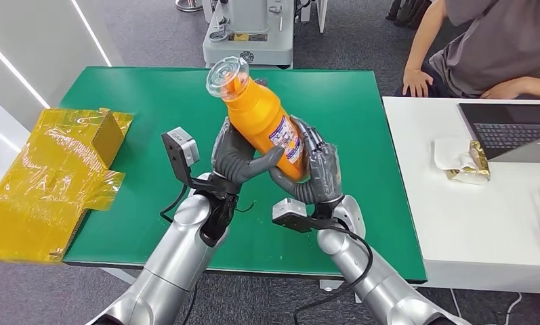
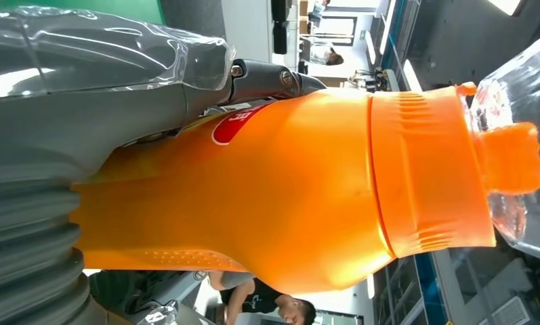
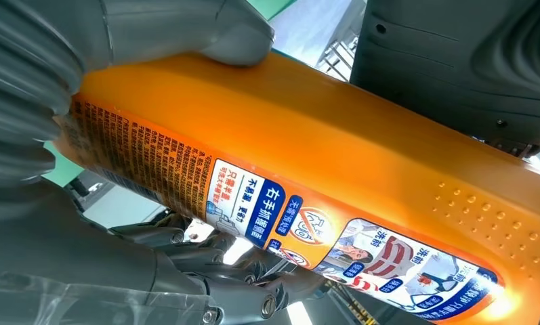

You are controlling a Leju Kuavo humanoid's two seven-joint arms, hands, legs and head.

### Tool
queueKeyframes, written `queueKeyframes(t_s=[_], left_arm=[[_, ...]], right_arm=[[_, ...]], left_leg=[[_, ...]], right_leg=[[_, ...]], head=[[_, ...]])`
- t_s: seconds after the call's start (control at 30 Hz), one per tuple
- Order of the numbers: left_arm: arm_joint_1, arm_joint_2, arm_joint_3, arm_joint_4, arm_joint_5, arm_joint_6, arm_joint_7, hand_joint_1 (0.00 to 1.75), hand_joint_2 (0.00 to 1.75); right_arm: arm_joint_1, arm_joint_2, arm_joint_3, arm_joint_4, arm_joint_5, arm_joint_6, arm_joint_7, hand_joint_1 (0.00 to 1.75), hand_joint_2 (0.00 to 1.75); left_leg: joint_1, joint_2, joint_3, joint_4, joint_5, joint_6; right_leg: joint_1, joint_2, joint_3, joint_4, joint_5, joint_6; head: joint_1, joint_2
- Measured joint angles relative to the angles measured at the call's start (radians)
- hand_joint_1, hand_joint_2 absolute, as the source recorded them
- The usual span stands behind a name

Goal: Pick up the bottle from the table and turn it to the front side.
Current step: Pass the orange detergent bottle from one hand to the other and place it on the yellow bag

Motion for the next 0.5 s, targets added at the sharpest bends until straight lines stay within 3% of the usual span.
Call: queueKeyframes(t_s=[0.5], left_arm=[[0.017,0.012,0.002,0.001,-0.019,0.025,-0.001,0.00,1.75]], right_arm=[[-0.037,0.006,0.045,0.101,-0.034,0.048,-0.007,1.75,1.75]], left_leg=[[0.000,0.000,0.000,0.000,0.000,0.000]], right_leg=[[0.000,0.000,0.000,0.000,0.000,0.000]], head=[[0.000,0.000]])
